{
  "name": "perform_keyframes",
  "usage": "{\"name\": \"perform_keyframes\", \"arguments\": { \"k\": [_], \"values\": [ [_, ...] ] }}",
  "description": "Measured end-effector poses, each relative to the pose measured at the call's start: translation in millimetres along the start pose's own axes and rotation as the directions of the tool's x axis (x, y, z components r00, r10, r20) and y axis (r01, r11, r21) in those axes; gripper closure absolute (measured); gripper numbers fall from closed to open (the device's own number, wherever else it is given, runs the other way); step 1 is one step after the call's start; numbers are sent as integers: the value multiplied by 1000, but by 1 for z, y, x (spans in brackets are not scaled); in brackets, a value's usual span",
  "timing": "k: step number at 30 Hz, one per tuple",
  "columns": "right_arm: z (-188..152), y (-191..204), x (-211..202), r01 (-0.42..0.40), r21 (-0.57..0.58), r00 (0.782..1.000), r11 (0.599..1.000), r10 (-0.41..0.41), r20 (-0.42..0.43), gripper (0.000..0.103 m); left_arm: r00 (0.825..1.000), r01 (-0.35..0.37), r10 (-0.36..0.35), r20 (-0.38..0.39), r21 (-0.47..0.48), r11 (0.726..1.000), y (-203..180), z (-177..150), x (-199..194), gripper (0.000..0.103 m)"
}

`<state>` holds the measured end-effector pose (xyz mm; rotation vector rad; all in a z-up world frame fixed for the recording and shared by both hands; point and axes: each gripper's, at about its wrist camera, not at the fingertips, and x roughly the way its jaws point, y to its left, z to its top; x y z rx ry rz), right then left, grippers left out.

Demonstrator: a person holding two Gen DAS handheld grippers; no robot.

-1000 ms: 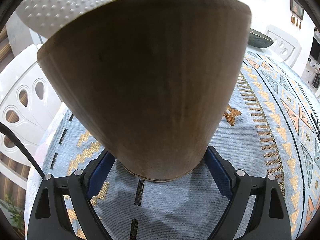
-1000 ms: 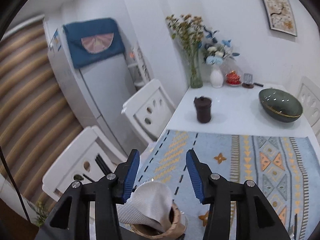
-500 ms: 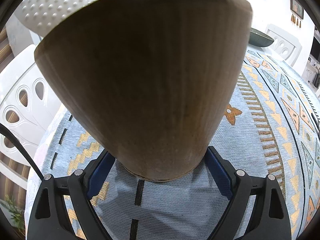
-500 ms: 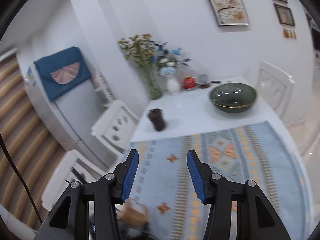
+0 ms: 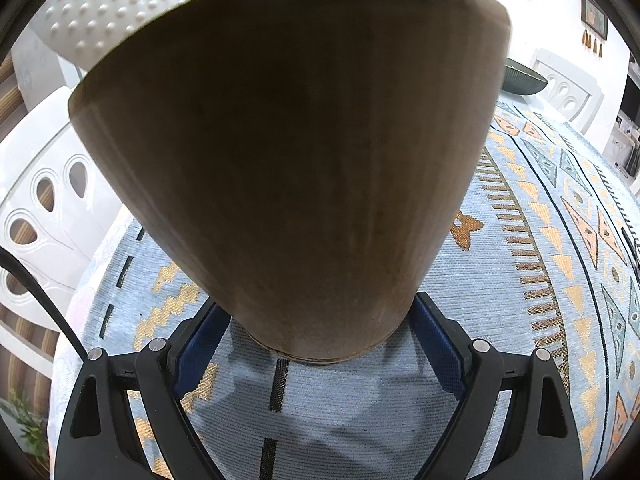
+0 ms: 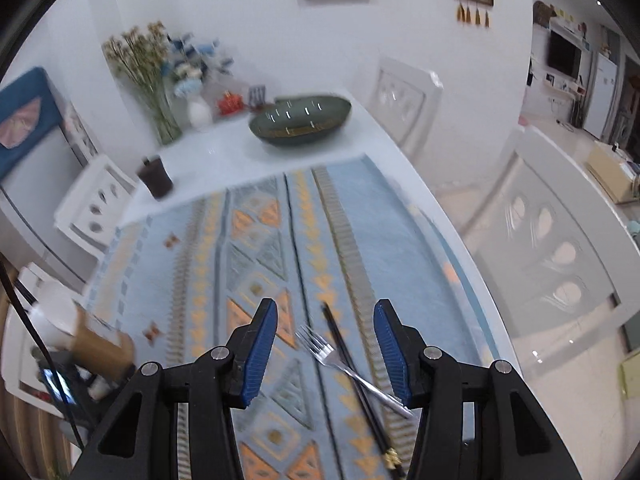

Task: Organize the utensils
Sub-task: 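Move the right gripper back toward the fork and chopsticks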

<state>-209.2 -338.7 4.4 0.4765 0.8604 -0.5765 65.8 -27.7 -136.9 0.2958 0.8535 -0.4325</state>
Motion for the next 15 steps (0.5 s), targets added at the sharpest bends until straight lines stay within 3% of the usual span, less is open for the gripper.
{"name": "perform_keyframes", "arguments": {
  "k": [9,15],
  "values": [
    [-34,24,96,-36,-97,973,995,13,-231,59,1000,4,-4,-1,-2,1000,1,0,0,13],
    [-46,37,137,21,-245,953,969,-94,-287,64,1000,2,-2,-1,-2,1000,0,0,0,13]
  ]
}}
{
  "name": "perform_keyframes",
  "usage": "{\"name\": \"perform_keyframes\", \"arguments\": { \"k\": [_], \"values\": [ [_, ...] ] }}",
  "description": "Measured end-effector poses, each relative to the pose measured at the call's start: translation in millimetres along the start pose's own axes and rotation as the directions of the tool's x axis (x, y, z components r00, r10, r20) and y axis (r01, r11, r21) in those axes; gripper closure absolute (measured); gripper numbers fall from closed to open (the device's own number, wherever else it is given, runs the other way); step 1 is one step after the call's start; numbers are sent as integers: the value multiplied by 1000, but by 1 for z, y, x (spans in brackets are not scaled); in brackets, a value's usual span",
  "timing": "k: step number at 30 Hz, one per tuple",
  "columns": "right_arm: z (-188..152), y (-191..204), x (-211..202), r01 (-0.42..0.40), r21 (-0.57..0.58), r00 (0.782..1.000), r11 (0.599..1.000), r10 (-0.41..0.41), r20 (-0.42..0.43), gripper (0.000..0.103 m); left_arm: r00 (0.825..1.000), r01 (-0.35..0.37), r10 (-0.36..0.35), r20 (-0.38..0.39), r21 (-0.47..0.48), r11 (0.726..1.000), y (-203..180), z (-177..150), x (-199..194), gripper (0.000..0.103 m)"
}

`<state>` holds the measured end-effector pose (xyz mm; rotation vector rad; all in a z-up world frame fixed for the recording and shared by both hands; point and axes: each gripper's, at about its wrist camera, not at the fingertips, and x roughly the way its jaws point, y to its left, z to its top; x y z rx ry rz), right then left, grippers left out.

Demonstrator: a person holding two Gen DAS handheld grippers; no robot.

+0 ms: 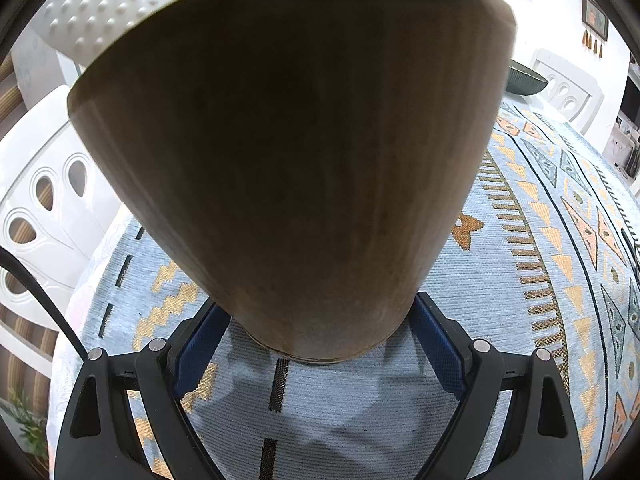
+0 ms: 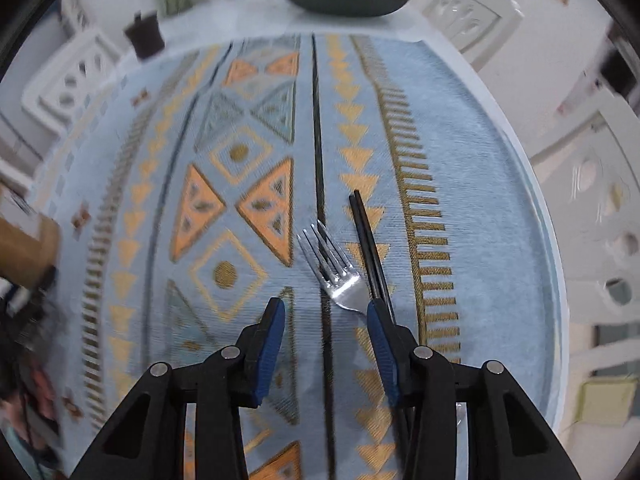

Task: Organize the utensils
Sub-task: 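Move the right gripper back toward the fork and chopsticks, then grasp the silver fork beside the chopsticks with the right gripper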

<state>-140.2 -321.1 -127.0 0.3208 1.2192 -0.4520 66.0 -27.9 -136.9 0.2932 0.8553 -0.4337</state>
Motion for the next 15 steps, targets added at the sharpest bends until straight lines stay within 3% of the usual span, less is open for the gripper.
{"name": "perform_keyframes", "arguments": {
  "k": [11,13,15],
  "values": [
    [17,16,18,75,-181,997,981,-76,1,64,1000,-3,3,-2,2,1000,3,0,1,13],
    [18,18,18,27,-172,999,985,-34,-38,83,1000,-2,2,-1,1,1000,2,0,1,12],
    [20,21,16,31,-170,997,985,-42,-65,86,1000,-2,2,-1,1,1000,2,0,1,12]
  ]
}}
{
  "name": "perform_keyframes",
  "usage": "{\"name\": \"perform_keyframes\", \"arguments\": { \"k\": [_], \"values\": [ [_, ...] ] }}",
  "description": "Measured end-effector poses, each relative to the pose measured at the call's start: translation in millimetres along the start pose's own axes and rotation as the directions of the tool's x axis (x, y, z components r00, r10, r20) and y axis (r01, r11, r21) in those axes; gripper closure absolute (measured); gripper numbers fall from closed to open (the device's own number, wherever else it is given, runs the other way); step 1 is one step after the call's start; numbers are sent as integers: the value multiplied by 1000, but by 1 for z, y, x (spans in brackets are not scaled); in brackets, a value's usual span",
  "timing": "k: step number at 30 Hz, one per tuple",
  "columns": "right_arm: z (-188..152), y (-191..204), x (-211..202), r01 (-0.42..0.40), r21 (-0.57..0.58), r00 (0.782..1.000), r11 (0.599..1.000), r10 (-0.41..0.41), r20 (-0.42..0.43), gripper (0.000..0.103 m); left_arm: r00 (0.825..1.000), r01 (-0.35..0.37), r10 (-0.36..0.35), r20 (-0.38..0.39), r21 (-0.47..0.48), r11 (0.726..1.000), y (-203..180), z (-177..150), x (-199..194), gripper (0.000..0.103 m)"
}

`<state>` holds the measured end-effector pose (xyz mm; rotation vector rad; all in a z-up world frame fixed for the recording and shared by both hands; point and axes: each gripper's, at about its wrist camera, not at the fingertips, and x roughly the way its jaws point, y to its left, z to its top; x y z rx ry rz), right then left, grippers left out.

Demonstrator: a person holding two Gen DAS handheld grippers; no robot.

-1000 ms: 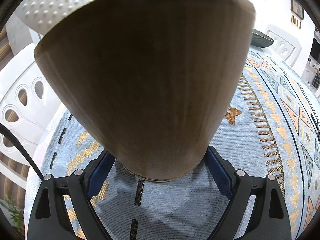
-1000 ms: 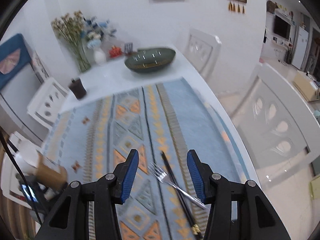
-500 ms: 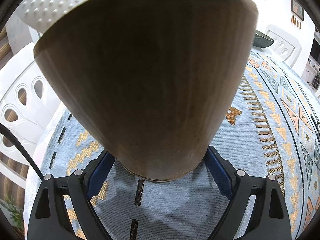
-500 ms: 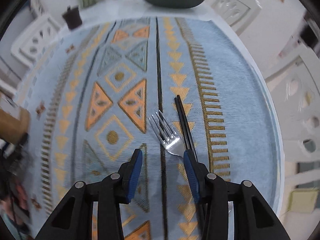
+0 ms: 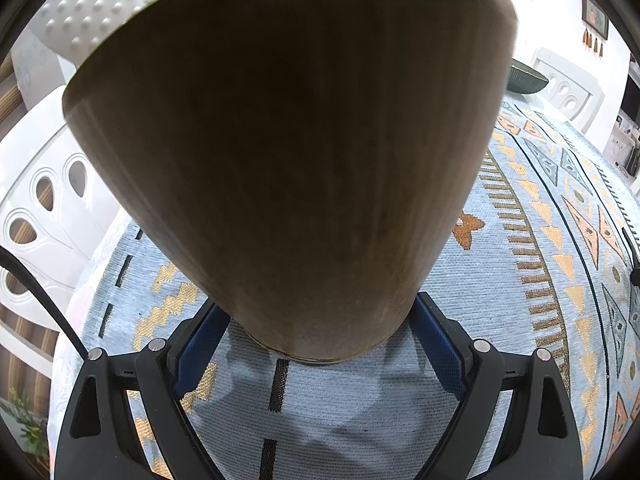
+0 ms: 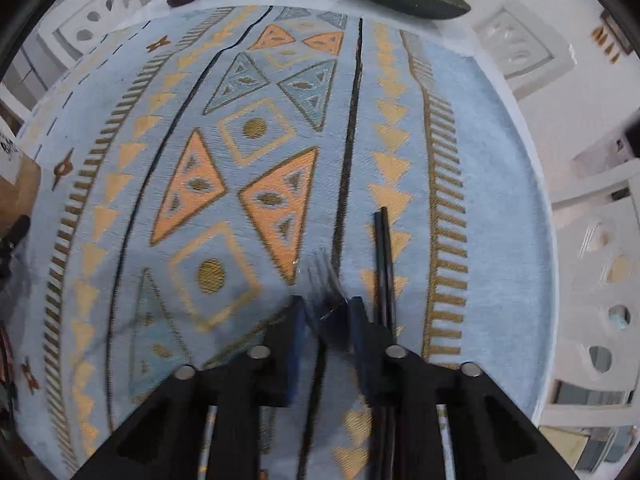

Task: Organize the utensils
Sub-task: 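Grasp the silver fork beside the chopsticks with the right gripper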

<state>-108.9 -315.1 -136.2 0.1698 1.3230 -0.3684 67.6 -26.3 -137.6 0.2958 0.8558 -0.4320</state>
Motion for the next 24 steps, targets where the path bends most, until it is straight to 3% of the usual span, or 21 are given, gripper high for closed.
{"name": "perform_keyframes", "arguments": {
  "k": [3,6,7,8,9,10,12,13,15,18,20,23,24],
  "values": [
    [5,-11,-2,-59,123,995,991,68,-68,88,1000,1,-1,0,-1,1000,1,0,0,12],
    [9,-38,-2,-210,346,961,914,259,-101,88,1000,0,0,0,0,1000,0,0,0,12],
    [9,-49,1,-274,431,933,860,346,-97,95,1000,1,-1,0,-1,1000,0,0,0,12],
    [6,-59,8,-342,511,892,788,443,-87,102,1000,1,-1,-1,-2,1000,0,0,1,12],
    [1,-67,17,-392,597,844,700,532,-69,102,1000,2,-2,-1,-2,1000,0,0,1,12],
    [-7,-75,27,-406,667,811,624,583,-51,102,1000,3,-3,-1,-2,1000,0,-1,1,12],
    [-15,-81,37,-397,695,812,600,582,-39,103,1000,5,-5,-2,-4,1000,1,-1,1,12],
    [-17,-81,35,-408,691,813,597,582,-23,103,1000,6,-6,-3,-5,1000,1,-2,1,12],
    [-20,-76,23,-412,655,831,633,556,-15,102,1000,8,-8,-4,-7,1000,2,-1,2,12],
    [-16,-61,-3,-428,532,864,731,504,3,100,1000,7,-7,-4,-7,1000,2,-1,2,12],
    [-13,-51,-16,-390,449,898,804,441,-9,98,1000,7,-7,-4,-7,1000,2,-1,2,12],
    [-7,-47,-21,-312,351,939,883,343,-27,80,1000,7,-7,-4,-7,1000,2,-1,2,12],
    [-8,-47,-23,-285,330,949,900,313,-33,65,1000,7,-7,-4,-7,1000,2,-1,2,12]
  ]
}}
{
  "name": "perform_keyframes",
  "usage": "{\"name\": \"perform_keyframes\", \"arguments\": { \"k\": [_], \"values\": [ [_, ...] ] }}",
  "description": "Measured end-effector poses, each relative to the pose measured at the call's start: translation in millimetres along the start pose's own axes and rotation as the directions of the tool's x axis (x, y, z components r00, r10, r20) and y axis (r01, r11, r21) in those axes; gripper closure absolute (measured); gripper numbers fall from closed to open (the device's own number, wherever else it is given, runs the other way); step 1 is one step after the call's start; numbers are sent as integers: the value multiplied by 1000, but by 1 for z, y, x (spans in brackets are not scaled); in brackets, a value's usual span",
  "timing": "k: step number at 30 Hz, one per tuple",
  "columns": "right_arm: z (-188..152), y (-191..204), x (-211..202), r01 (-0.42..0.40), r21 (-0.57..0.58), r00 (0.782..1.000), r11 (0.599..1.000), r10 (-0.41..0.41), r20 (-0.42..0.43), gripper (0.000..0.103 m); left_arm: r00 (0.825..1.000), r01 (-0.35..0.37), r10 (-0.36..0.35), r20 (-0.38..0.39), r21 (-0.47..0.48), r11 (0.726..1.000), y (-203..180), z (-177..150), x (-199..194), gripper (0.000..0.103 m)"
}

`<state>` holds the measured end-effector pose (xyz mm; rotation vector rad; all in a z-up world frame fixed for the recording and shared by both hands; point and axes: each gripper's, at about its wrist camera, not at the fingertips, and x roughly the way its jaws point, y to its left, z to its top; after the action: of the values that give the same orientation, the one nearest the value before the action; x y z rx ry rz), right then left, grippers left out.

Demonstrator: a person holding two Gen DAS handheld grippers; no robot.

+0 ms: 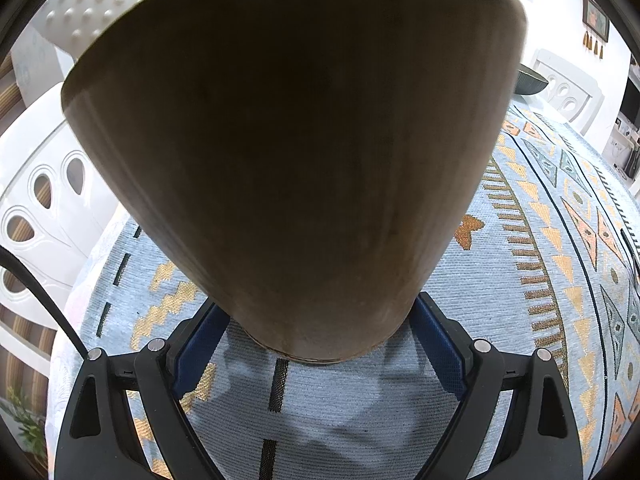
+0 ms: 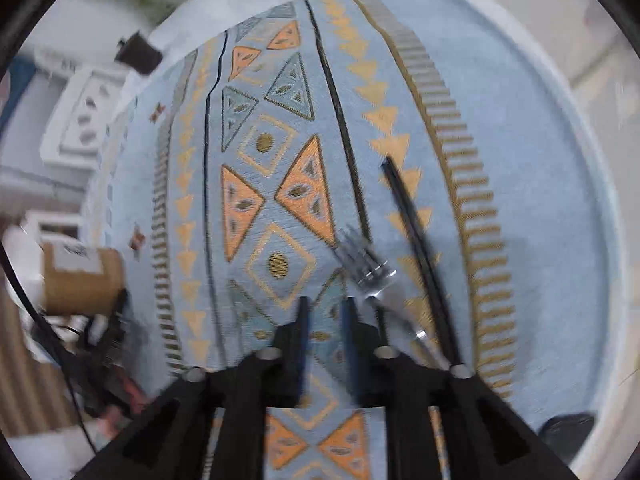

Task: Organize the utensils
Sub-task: 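Grasp the silver fork beside the chopsticks with the right gripper, then lift the fork and carry it over the wooden cup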

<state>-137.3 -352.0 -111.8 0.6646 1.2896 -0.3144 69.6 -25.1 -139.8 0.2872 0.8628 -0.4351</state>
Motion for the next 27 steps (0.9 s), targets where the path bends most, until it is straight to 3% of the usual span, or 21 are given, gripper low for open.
{"name": "perform_keyframes", "arguments": {
  "k": [1,5,7,8,11,13,15,18,23,27],
  "values": [
    [1,2,1,29,-25,1000,999,-29,8,59,1000,0,0,0,0,1000,0,0,0,12],
    [-3,6,12,156,-129,988,979,-154,20,59,1000,2,-2,0,-2,1000,1,-1,1,12],
    [-8,6,31,254,-194,965,947,-262,-14,59,1000,1,-1,0,-1,1000,1,-1,1,12],
    [-10,6,32,267,-206,963,942,-270,11,59,1000,1,-1,0,-1,1000,1,-1,1,12],
    [-12,1,28,239,-164,971,957,-240,14,60,1000,1,-1,-1,-1,1000,1,0,1,12],
    [-11,-8,25,190,-82,981,978,-193,-24,72,1000,1,-1,-1,-1,1000,1,0,1,12],
    [-10,-19,21,117,15,990,993,-115,-78,91,1000,1,-1,-1,-2,1000,1,-1,1,12],
    [-14,-33,20,-33,147,991,989,50,-120,97,1000,1,-1,-1,-1,1000,1,-1,1,12],
    [-19,-23,23,30,88,996,996,-22,-87,99,1000,0,0,-1,-1,1000,1,0,1,12],
    [-29,8,25,194,-63,980,979,-197,-34,99,1000,0,0,-1,-1,1000,2,-1,1,12]
  ]
}}
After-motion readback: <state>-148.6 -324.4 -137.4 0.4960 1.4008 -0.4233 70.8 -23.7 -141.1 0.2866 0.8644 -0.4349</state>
